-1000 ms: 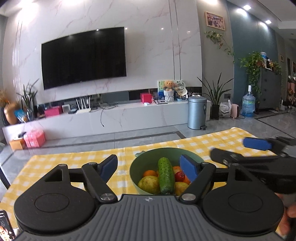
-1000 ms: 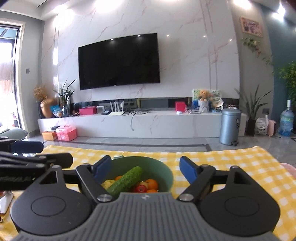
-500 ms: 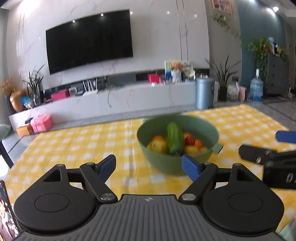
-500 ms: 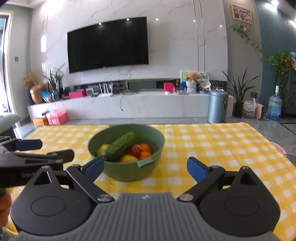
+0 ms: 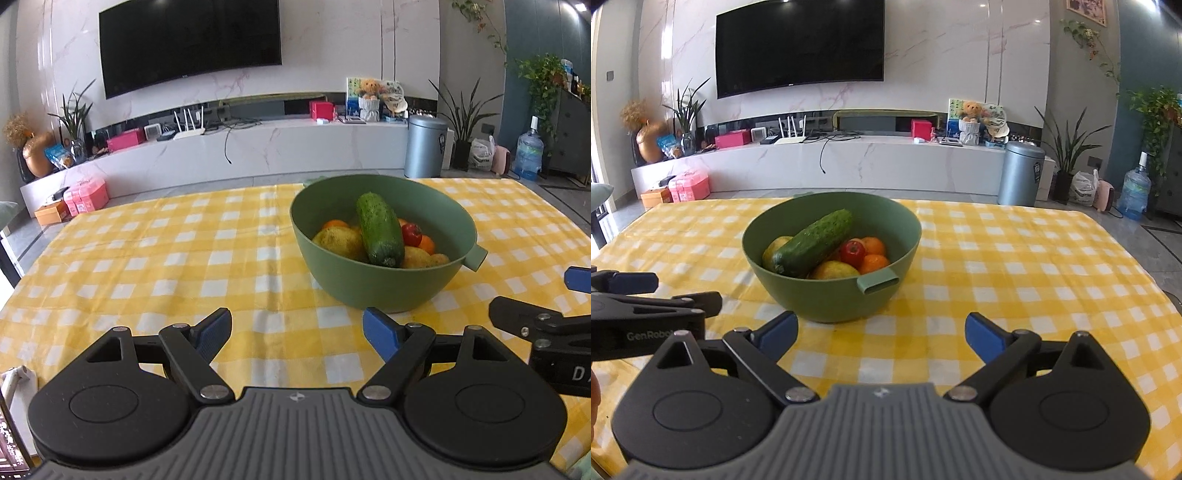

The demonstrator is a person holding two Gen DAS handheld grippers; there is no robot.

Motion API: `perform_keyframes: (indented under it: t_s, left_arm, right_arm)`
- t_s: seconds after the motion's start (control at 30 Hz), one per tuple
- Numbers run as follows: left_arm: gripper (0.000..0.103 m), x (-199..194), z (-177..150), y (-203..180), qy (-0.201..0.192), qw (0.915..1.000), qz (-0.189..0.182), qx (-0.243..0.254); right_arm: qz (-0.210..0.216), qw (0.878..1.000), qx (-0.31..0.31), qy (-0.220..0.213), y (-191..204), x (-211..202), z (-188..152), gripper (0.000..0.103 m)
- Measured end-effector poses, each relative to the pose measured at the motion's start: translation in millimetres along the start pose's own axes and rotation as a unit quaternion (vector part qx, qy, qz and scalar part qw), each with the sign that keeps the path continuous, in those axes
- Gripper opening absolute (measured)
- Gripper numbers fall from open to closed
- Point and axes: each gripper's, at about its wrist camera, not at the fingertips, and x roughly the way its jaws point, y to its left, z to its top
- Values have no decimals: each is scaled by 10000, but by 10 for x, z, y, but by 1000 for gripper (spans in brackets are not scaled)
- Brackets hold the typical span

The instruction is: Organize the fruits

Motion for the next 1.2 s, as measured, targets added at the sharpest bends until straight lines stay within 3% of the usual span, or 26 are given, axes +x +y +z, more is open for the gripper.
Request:
perform_keyframes:
  t_s: [1.2]
  left_arm:
    - [95, 25, 3, -12, 158, 9998, -126, -13]
  right_arm:
    - [13, 10000, -29, 61, 27, 20, -21, 94]
